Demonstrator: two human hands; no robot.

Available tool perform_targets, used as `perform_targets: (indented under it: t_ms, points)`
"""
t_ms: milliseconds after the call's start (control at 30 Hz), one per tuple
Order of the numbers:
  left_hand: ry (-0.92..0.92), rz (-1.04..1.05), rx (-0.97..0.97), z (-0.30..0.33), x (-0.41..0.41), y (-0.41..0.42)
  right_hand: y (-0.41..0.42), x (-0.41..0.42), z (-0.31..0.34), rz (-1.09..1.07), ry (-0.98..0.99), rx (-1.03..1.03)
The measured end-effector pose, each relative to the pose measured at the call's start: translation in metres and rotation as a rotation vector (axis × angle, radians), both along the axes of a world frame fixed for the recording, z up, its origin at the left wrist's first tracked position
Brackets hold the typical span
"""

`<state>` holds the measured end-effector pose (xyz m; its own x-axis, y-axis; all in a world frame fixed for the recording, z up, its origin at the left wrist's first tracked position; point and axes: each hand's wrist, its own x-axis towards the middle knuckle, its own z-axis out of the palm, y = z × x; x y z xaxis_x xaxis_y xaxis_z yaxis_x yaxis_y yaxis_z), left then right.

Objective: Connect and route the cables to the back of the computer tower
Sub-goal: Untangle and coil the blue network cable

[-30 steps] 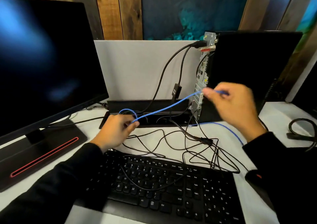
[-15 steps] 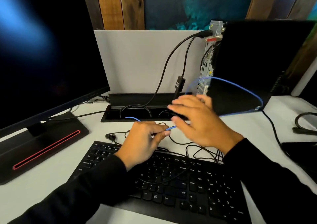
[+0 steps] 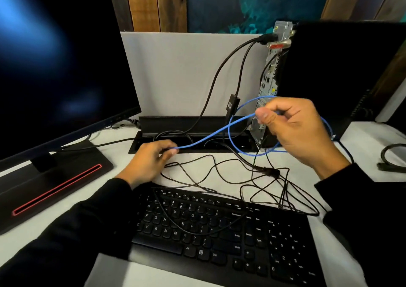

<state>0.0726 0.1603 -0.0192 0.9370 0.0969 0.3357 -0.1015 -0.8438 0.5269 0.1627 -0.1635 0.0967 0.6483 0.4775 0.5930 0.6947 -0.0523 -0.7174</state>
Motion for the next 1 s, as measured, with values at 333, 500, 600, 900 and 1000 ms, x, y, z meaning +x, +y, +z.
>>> perform_targets:
  t_ms: [333, 500, 600, 900, 1000]
  points:
    - [-0.159, 0.059, -0.672, 0.001, 0.021, -0.03, 0.07, 0.005, -0.039, -0.562, -0.269, -0.734]
    - [-0.203, 0.088, -1.202, 0.015, 0.018, -0.013, 0.106, -0.015, -0.046, -0.523, -0.261, -1.077]
    - [-0.194, 0.046, -1.38, 0.026, 0.013, -0.005, 0.105, -0.01, -0.046, -0.555, -0.27, -1.171]
    - [-0.103, -0.178, -1.165, 0.023, 0.012, -0.031, 0.141, -0.029, -0.06, -0.166, -0.473, -1.159]
    - [-0.127, -0.176, -0.694, 0.017, 0.002, -0.043, 0.14, -0.02, -0.057, -0.049, -0.373, -0.918]
